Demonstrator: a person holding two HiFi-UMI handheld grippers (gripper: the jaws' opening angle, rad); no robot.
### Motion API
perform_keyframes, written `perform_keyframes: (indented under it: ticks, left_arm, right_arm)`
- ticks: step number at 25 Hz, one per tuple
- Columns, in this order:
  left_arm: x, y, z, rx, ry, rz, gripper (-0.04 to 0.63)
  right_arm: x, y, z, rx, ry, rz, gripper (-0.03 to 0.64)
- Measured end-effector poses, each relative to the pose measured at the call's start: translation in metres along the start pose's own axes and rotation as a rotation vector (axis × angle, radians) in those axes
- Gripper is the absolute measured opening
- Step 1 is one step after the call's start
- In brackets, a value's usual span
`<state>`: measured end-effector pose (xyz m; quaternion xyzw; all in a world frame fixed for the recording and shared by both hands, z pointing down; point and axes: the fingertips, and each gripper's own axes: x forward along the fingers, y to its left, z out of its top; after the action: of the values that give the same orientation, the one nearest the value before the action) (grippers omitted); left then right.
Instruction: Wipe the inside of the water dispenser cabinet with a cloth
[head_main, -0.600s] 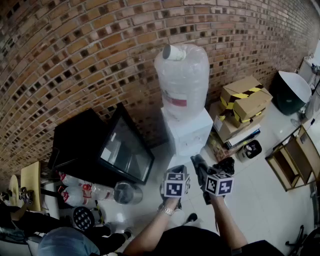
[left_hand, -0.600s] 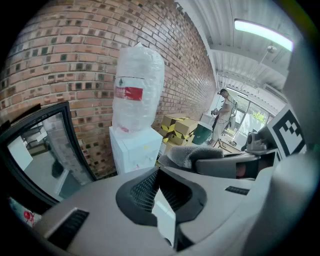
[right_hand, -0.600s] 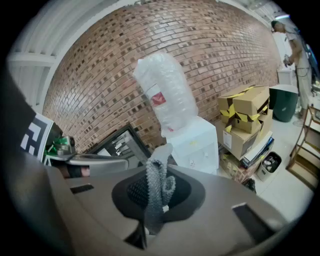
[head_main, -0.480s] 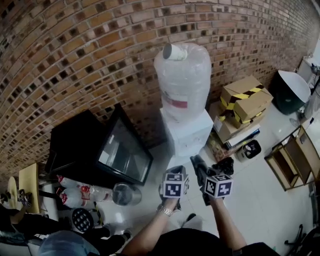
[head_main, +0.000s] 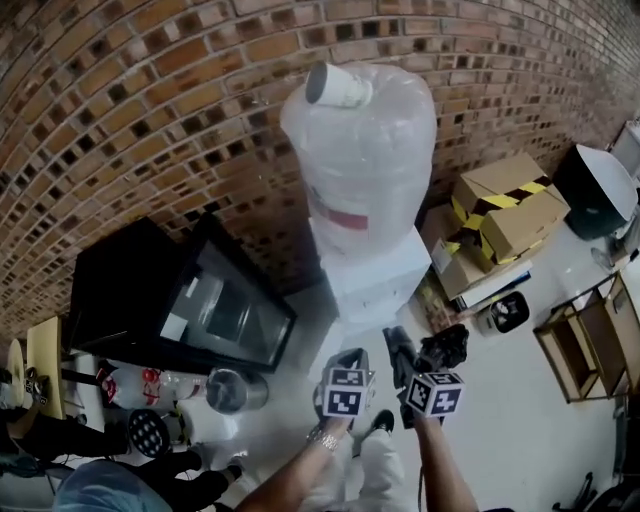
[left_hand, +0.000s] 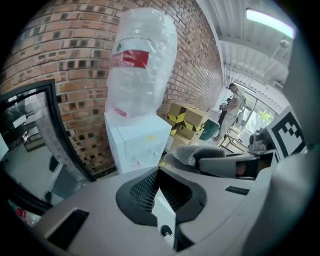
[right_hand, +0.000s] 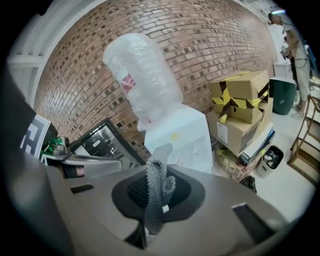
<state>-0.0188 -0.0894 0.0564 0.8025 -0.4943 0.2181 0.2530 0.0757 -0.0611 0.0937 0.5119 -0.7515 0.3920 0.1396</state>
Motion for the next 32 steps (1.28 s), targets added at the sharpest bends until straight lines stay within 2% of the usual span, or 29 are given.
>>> perform_keyframes:
  ticks: [4,10,15,21,25,28,32]
  left_arm:
    - [0.057,0.006,-0.031,-0.043,-0.009,-0.001,0.003]
    - [0.156,0.029,-0.125,-0.084,-0.007,-0.010,0.003]
    - [0.244,0.059,-0.190,0.009,-0.004,0.006,0.003]
    - [0.323,0.100,-0.226,0.049,-0.080,-0.005,0.003]
    - [0.359,0.120,-0.254,0.092,-0.138,0.043,0.003]
    - [0.379,0.123,-0.275,0.073,-0.165,0.034,0.003]
    - [0.389,0.120,-0.294,0.079,-0.159,0.019,0.003]
  right_arm:
    - [0.051,-0.045,-0.026,-0.016,0.024,-0.002,0.020]
    - [0.159,-0.115,-0.103,-0.032,0.012,0.000,0.020]
    - [0.264,-0.184,-0.167,-0.100,0.012,-0.008,0.020]
    - [0.380,-0.257,-0.219,-0.153,0.011,-0.003,0.020]
    - [0.441,-0.269,-0.239,-0.185,-0.002,0.047,0.020]
    - [0.469,-0.263,-0.236,-0.230,-0.037,0.103,0.020]
    - [0.488,-0.252,-0.227,-0.227,-0.064,0.157,0.020]
